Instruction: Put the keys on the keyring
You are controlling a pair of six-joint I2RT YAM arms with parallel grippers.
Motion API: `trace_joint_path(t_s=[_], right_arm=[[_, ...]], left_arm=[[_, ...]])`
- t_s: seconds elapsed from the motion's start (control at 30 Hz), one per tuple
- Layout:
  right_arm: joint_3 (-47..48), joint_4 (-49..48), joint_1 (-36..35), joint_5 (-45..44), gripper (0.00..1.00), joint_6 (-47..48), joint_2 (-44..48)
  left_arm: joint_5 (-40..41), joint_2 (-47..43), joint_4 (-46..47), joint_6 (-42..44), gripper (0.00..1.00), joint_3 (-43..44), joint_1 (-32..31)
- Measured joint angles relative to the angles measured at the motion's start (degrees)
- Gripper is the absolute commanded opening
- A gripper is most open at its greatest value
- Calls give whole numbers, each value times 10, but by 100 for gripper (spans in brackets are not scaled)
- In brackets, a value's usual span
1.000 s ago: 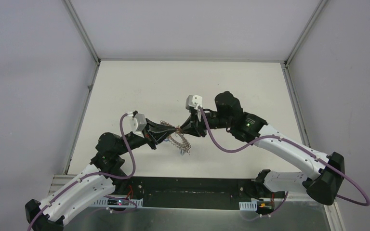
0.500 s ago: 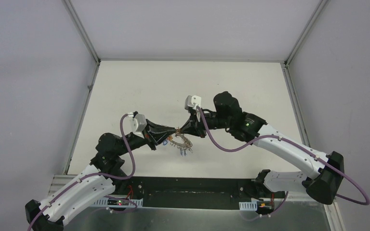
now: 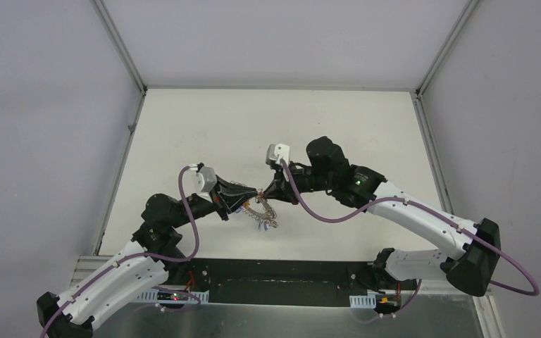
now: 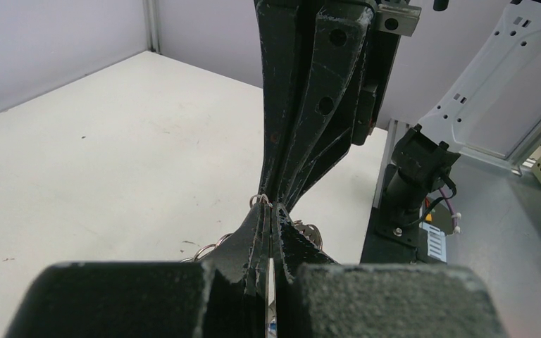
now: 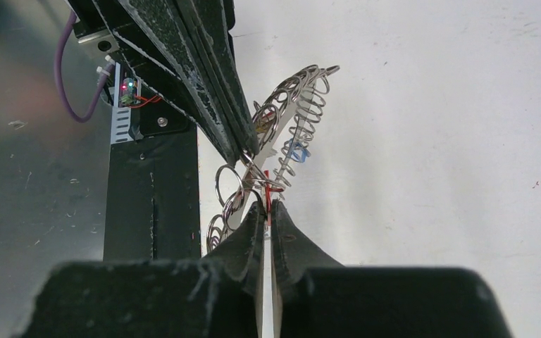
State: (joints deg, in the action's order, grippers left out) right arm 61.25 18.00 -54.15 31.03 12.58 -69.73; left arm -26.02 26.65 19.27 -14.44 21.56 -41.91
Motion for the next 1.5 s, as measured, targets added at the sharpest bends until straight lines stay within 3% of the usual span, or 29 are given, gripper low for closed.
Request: trace_joint_path(t_s=[0.87, 1.5], right_arm=[[25, 64, -19, -92, 0, 4, -27], [24, 45, -19, -64, 0, -11, -29]], left_arm=[[4, 2, -8, -13, 0, -9, 0], [-1, 16, 31, -31, 0, -9, 0]])
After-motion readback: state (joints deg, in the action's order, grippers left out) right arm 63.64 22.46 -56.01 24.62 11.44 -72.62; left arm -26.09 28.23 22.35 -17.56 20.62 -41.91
